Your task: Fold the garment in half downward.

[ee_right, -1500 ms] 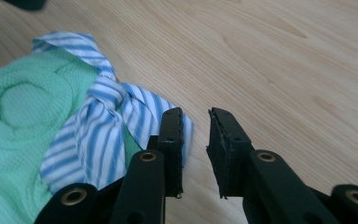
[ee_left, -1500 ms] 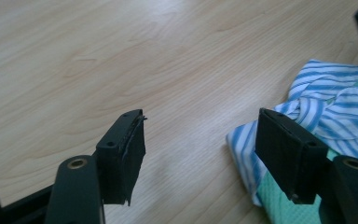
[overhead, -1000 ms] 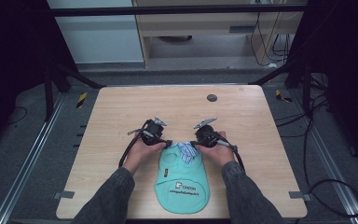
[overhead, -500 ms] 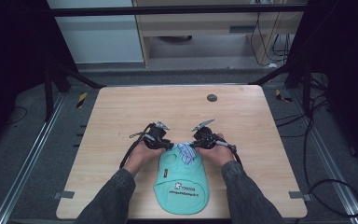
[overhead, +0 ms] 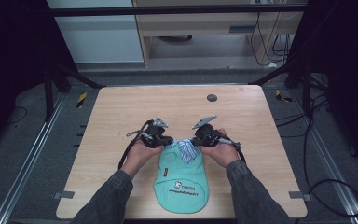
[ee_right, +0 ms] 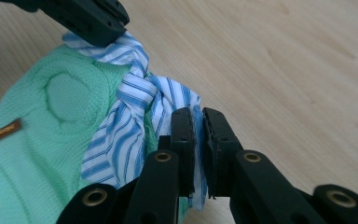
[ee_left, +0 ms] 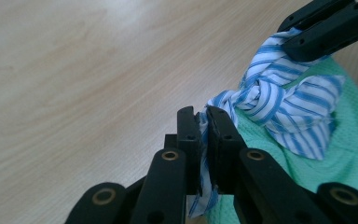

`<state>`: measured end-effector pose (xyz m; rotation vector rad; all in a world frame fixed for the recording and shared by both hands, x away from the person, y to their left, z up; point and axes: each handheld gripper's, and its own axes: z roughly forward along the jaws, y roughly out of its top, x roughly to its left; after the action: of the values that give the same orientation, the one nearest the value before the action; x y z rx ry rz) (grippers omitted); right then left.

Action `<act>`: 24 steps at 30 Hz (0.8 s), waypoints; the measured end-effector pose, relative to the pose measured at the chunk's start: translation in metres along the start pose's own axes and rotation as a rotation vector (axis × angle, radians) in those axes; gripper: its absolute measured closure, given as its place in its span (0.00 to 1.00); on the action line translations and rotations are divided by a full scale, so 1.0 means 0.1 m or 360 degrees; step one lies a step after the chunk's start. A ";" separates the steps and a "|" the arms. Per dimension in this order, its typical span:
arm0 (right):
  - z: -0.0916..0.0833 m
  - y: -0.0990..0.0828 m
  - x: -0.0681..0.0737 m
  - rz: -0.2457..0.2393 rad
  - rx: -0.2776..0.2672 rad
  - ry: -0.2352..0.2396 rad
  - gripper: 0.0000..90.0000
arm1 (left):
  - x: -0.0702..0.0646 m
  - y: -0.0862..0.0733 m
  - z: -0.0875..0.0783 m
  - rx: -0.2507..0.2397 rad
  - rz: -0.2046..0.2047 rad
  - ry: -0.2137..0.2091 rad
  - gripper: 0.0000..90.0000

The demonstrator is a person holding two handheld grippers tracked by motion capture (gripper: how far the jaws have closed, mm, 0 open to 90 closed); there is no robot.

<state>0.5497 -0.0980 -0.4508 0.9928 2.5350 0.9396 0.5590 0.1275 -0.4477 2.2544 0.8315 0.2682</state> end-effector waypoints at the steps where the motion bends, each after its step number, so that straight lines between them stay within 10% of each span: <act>1: -0.05 0.02 0.00 0.0000 -0.0019 -0.0004 0.93 | -0.01 0.01 -0.03 -0.0005 0.0012 0.0003 0.94; 24: -0.34 0.13 0.01 -0.0153 -0.0079 0.0001 0.93 | -0.12 0.18 -0.30 -0.0046 0.0158 0.0034 0.94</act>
<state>0.5399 -0.1064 -0.4165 0.8486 2.5224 0.9702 0.5469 0.1265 -0.4131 2.2727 0.7231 0.3491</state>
